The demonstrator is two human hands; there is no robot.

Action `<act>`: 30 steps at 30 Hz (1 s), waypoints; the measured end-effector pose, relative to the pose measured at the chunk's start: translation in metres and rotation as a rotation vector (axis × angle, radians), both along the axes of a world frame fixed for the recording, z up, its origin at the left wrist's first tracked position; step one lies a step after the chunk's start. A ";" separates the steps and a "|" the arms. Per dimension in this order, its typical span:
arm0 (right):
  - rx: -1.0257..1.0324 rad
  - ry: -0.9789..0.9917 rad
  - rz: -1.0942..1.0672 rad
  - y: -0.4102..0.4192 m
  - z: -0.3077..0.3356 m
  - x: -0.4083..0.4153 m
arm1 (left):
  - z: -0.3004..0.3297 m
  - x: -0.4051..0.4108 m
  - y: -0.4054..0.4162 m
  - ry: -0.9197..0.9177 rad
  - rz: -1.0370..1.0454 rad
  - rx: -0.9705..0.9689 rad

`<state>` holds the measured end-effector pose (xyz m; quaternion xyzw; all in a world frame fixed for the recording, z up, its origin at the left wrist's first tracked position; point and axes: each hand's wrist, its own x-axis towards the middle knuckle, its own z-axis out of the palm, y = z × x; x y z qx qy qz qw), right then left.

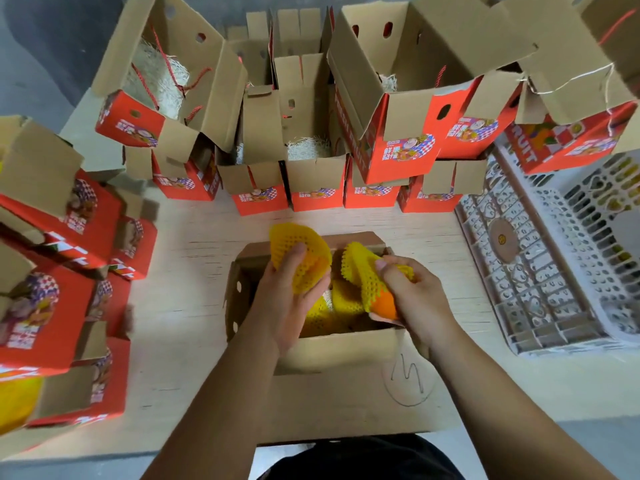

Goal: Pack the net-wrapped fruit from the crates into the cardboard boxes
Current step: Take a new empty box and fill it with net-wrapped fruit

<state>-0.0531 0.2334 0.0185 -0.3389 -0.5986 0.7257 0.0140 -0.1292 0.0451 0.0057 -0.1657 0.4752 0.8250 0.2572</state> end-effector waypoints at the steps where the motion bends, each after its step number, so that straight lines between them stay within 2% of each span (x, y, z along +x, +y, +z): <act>1: -0.112 -0.004 -0.039 0.005 -0.002 -0.002 | -0.001 -0.003 -0.001 -0.030 0.029 0.018; 3: -0.323 0.011 -0.115 0.014 -0.004 -0.006 | -0.004 -0.006 0.005 -0.027 -0.020 -0.072; 5: -0.435 0.015 -0.166 0.020 -0.008 -0.010 | -0.011 -0.006 0.017 0.029 -0.211 -0.338; 7: -0.453 0.015 -0.179 0.022 -0.013 -0.012 | -0.022 -0.009 0.030 0.116 -0.531 -0.606; 9: -0.451 0.029 -0.178 0.021 -0.017 -0.012 | -0.032 -0.009 0.043 0.293 -0.952 -0.903; 11: -0.392 0.042 -0.154 0.020 -0.019 -0.011 | -0.041 -0.008 0.056 0.413 -1.208 -1.138; 14: -0.189 0.057 -0.109 0.016 -0.022 -0.010 | -0.050 -0.011 0.074 0.378 -1.305 -1.303; 18: 0.018 0.134 -0.042 0.010 -0.024 -0.009 | -0.044 -0.019 0.087 0.251 -1.394 -1.192; 20: 0.062 0.165 -0.012 0.008 -0.024 -0.009 | -0.042 -0.010 0.088 0.393 -1.449 -1.302; 21: 0.081 0.173 -0.001 0.007 -0.024 -0.009 | -0.041 -0.006 0.088 0.460 -1.412 -1.353; 24: 0.132 0.183 0.015 0.006 -0.025 -0.009 | -0.050 -0.003 0.089 0.453 -1.310 -1.329; 27: 0.191 0.185 0.040 0.004 -0.026 -0.008 | -0.056 -0.007 0.089 0.393 -1.352 -1.370; 30: 0.244 0.176 0.058 0.001 -0.028 -0.007 | -0.049 -0.011 0.088 0.408 -1.327 -1.396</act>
